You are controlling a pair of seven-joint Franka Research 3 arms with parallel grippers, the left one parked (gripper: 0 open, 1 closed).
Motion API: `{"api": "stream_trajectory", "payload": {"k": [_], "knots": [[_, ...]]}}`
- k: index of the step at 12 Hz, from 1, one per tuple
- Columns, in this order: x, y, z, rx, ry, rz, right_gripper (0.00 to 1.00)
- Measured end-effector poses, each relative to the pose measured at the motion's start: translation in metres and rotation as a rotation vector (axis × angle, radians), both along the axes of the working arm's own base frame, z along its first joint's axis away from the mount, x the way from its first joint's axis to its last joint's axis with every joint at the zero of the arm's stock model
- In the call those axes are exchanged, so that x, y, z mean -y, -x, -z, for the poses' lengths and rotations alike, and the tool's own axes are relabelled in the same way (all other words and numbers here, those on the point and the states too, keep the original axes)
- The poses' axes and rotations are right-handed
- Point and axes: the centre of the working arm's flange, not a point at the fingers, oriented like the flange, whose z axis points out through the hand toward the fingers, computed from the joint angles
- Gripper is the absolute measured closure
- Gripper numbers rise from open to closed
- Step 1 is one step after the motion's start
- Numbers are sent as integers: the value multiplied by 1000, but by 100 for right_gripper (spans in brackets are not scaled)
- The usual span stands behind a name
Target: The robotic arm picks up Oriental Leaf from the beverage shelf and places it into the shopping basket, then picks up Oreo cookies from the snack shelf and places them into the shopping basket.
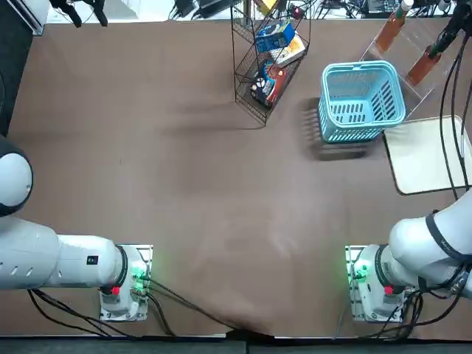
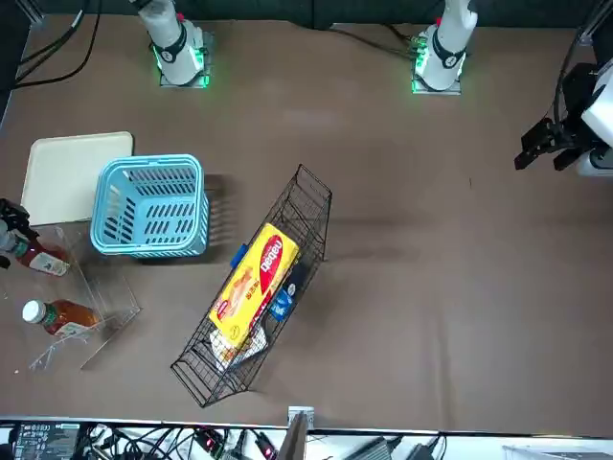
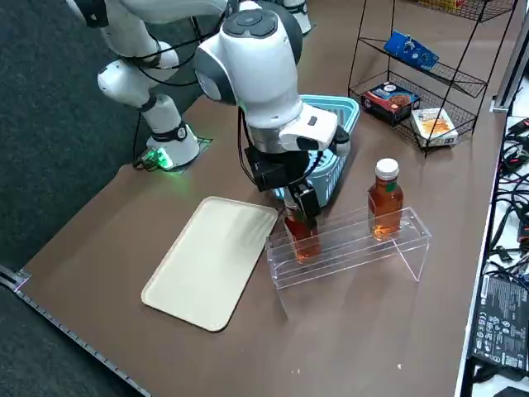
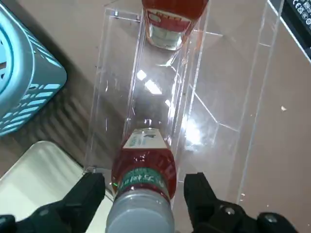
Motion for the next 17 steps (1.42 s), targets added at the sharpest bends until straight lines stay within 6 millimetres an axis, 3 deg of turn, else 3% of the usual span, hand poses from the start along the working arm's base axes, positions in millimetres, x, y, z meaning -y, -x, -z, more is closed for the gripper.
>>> {"api": "stream_trajectory", "payload": {"k": [6, 7, 10, 17], "knots": [[4, 2, 3, -3, -2, 7, 0], [4, 2, 3, -3, -2, 7, 4], [3, 3, 0, -5, -6, 7, 41], [1, 2, -1, -3, -7, 4, 41]]}}
